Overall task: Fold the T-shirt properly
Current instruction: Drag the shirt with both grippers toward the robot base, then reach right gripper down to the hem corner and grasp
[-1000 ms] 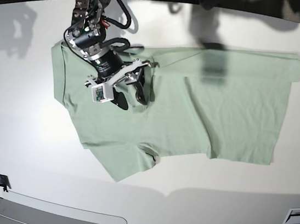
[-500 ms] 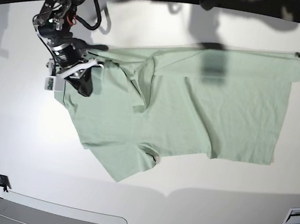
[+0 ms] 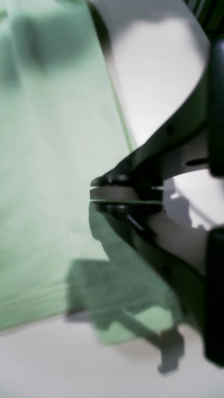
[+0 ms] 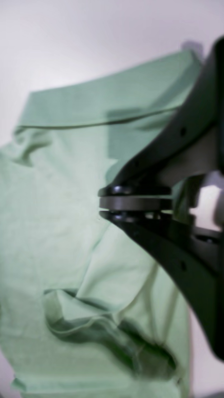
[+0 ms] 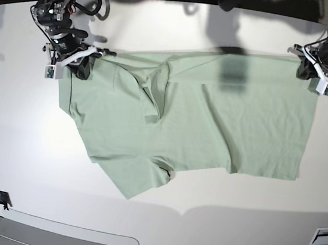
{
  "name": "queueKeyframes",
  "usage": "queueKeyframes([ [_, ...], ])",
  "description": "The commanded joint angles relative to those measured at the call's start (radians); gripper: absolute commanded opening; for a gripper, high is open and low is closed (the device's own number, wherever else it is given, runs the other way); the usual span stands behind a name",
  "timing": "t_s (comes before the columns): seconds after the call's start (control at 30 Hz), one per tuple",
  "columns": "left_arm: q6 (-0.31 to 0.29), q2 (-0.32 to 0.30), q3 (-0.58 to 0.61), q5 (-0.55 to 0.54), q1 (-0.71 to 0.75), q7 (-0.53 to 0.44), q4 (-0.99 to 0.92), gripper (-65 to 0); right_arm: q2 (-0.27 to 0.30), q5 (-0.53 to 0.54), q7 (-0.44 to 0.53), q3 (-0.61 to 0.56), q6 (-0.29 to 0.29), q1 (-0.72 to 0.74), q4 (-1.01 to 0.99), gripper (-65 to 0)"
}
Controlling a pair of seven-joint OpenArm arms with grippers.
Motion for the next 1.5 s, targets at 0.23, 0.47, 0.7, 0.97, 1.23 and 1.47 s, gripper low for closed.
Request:
queueKeyframes([
  [0.23, 0.0, -0.018, -0.006, -0.05, 0.019, 0.092, -0.06, -65.0, 0.011, 0.01, 0.004, 0.003, 0.005, -0.012, -0.19, -65.0],
  [0.47, 0.0, -0.02, -0.034, -0.05, 0.103, 0.1, -0.024, -65.0, 0.037, 0.062, -0.011, 0.003, 0.009, -0.131, -0.185, -65.0],
  [0.7, 0.0, -0.02, -0.108, -0.069, 0.198, 0.1, -0.002, -65.0, 0.078, 0.126, -0.043, 0.016, 0.017, -0.252, -0.169, -65.0],
  [0.97, 0.0, -0.02, -0.158, -0.102, 0.277, 0.103, -0.002, -65.0, 0.077, 0.187, -0.085, 0.065, 0.019, -0.354, -0.091, -65.0],
  [1.23, -0.001, -0.02, -0.163, -0.101, 0.27, 0.069, -0.002, -65.0, 0.077, 0.321, -0.11, 0.118, 0.019, -0.373, -0.074, -65.0],
  [1.47, -0.001, -0.02, -0.163, -0.102, 0.264, -0.008, 0.003, -65.0, 0.077, 0.435, -0.112, 0.169, 0.02, -0.373, -0.007, -65.0],
])
